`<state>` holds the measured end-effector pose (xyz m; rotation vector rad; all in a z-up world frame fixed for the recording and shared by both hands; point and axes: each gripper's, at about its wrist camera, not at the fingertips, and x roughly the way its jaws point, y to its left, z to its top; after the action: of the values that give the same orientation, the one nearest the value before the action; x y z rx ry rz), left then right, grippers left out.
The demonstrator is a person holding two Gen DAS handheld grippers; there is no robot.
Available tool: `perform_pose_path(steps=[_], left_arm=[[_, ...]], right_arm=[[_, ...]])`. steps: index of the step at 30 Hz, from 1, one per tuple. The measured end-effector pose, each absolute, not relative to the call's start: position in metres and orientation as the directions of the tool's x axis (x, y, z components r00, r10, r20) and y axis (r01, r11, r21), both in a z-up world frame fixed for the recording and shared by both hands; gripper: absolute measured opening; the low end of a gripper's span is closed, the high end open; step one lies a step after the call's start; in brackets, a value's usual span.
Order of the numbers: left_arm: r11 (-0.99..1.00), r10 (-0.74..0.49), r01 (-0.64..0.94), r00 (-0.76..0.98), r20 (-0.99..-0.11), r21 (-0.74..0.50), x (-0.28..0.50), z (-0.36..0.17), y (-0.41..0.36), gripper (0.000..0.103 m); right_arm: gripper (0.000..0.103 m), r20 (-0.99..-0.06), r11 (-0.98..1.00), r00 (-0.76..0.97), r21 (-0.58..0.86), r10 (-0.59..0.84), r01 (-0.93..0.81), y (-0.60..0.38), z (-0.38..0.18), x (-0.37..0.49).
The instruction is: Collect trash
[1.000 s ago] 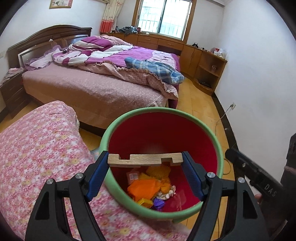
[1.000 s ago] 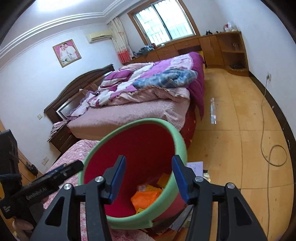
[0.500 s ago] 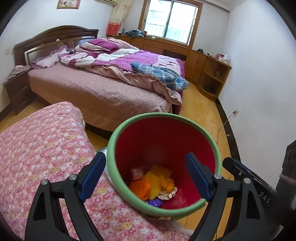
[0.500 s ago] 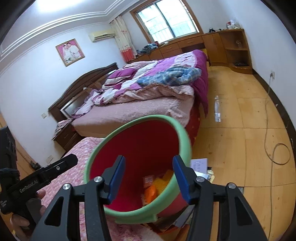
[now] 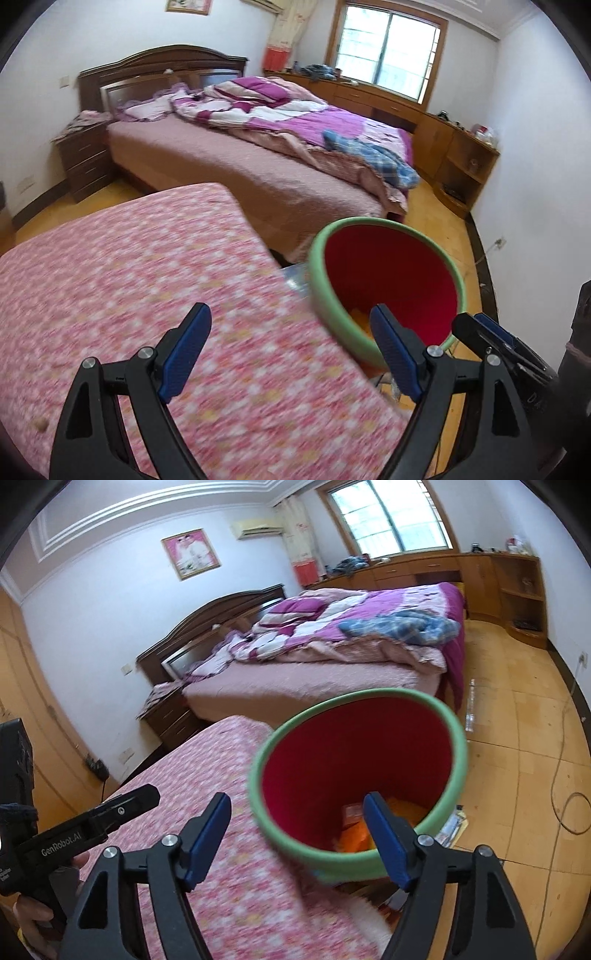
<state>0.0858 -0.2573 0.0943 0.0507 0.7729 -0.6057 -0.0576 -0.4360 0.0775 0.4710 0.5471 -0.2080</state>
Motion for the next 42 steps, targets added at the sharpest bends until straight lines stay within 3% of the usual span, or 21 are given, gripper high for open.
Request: perform_pose_path(steps=[4,16,21,37,42], left_arm=[[0.855,-0.471,0.485,0.583,-0.662,-0.182,0.078,0.099,-0.221,0.087],[0.945,-0.32,0.278,0.691,-0.648,-0.17,0.048,0.105,-0.112,0.087],[0.968,-0.25,0.182,0.73,-0.636,-0.171,0.033,0.103,-0.075,0.087],[0.994,-0.102,0.067,0.826,-0.554,-0.084,-0.006,0.078,-0.023,0.087],[0.998,-0.064,0.042,0.837,-0.543,-0.053,-0.009,0.072,-0.021,0.087]], right_arm=[[0.087,-0.537,0.896,0.843,0.351,-0.045,0.272,-0.404,0.086,-0.056],[0.09,-0.55,0.937,0.834,0.316,0.05,0.152,-0.319,0.096,-0.053],[0.096,-0.516,0.951,0.852,0.299,0.089,0.082,-0.288,0.099,-0.065],[0.097,-0.424,0.988,0.904,0.15,0.042,0.024,-0.231,0.09,-0.092],[0.097,-0.442,0.988,0.897,0.149,0.027,0.044,-0.232,0.082,-0.09]])
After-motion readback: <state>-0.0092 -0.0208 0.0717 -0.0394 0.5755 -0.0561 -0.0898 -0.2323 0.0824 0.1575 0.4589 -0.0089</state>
